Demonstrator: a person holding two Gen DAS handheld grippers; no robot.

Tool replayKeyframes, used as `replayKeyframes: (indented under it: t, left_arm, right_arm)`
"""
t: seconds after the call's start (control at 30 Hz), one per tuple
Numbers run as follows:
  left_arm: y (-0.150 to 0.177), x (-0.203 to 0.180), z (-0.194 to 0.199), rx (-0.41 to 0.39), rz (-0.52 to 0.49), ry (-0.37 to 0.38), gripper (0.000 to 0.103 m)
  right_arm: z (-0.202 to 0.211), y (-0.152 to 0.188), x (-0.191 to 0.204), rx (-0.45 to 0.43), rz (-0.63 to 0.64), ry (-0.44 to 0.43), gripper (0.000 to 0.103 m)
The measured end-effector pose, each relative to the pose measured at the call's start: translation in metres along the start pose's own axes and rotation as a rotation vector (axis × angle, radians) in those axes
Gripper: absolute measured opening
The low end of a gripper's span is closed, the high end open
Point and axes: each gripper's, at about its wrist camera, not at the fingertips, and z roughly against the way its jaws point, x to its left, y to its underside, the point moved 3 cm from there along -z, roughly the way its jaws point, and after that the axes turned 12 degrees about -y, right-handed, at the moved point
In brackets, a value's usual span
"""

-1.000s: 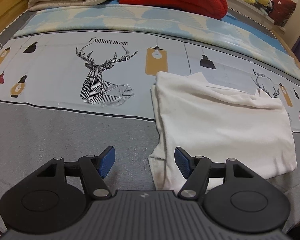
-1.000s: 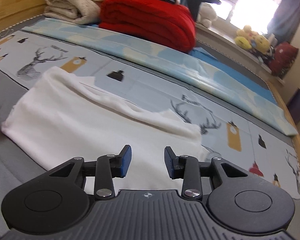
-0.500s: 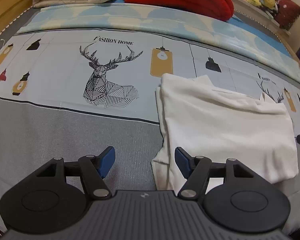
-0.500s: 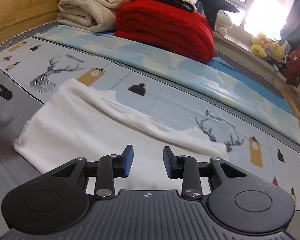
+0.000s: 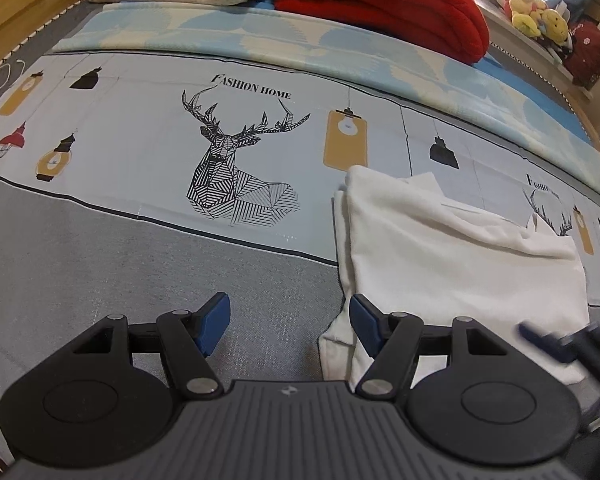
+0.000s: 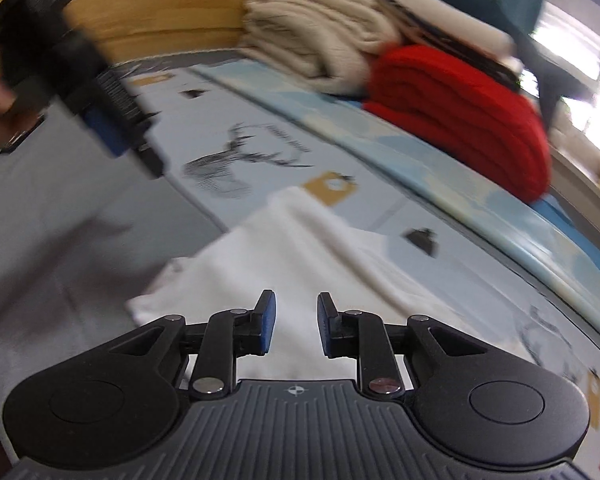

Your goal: Fold small clothes

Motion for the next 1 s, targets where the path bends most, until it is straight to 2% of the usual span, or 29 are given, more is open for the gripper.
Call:
replayKeyframes:
  t: [0.07,0.23,0.43,0.53,0.73,1.0]
  left_arm:
    - [-0.002,0.001,0.001,-0.005,0.008,0.009,0.071]
    - [-0.005,0.002,0.003,-0.007,0.023,0.026,0.071]
    - [-0.008,0.004,0.000,-0.002,0.038,0.037,0.071]
    - [-0.010,0.006,0.000,-0.004,0.044,0.043,0.071]
    - [-0.015,0.008,0.000,-0.008,0.064,0.053,0.071]
    - [-0.019,0.008,0.000,-0.010,0.077,0.062,0.071]
  right_arm:
    - [-0.015,0.000,0.014,0.020,0.034,-0.028,0.029]
    - [-0.046,0.004,0.046,0.045,0.147,-0.061,0.049]
    - [-0.082,0.014,0.078,0.096,0.258,-0.107,0.062]
    - [-0.095,0.024,0.089,0.134,0.311,-0.117,0.064]
    - [-0.102,0.020,0.085,0.105,0.313,-0.113,0.073]
    - [-0.107,0.021,0.084,0.104,0.336,-0.117,0.073]
